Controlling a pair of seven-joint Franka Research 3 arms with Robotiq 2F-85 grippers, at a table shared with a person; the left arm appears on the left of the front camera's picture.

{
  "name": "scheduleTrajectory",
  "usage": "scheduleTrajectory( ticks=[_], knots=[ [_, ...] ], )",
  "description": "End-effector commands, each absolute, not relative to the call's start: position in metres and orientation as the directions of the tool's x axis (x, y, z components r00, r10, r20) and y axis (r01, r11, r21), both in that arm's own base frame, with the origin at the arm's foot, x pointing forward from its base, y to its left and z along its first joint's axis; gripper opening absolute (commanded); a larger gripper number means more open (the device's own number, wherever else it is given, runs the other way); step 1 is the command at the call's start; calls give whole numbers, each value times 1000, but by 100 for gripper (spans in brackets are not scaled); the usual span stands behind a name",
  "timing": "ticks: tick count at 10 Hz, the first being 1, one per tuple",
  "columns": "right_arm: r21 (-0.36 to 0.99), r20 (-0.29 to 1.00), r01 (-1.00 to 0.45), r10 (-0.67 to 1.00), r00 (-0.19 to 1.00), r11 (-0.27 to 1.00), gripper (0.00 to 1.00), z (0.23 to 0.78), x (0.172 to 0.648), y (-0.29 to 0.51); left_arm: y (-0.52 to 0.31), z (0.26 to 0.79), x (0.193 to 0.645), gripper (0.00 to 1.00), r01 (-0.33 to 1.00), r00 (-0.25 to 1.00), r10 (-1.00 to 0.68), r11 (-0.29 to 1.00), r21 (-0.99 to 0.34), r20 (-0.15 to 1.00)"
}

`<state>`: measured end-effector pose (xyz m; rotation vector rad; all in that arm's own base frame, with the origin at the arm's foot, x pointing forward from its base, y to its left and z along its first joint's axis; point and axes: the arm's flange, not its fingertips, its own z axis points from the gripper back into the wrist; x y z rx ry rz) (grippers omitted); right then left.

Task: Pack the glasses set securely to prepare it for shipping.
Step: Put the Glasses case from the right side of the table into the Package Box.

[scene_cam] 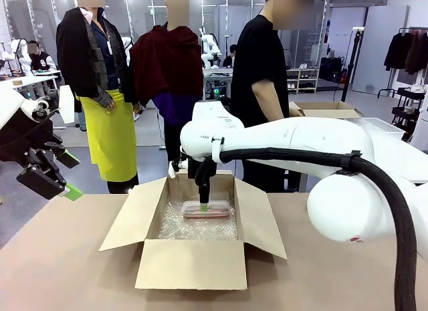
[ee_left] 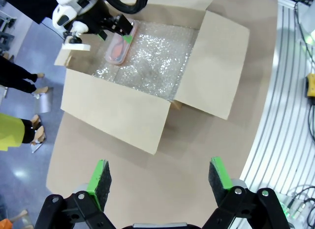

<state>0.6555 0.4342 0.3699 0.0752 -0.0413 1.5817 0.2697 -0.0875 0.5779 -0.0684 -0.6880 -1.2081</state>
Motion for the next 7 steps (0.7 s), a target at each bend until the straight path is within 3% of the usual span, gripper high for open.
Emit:
scheduleTrajectory(
  ticks=[1,7],
  knots=[
    [27,93,-994,990,111,109,100,423,613,421,-86,579,269,100,873,175,-838,375,313,518],
    [-45,94,-974,971,218,223,100,489,564,375,-86,579,269,100,873,175,-838,375,313,518]
  ],
)
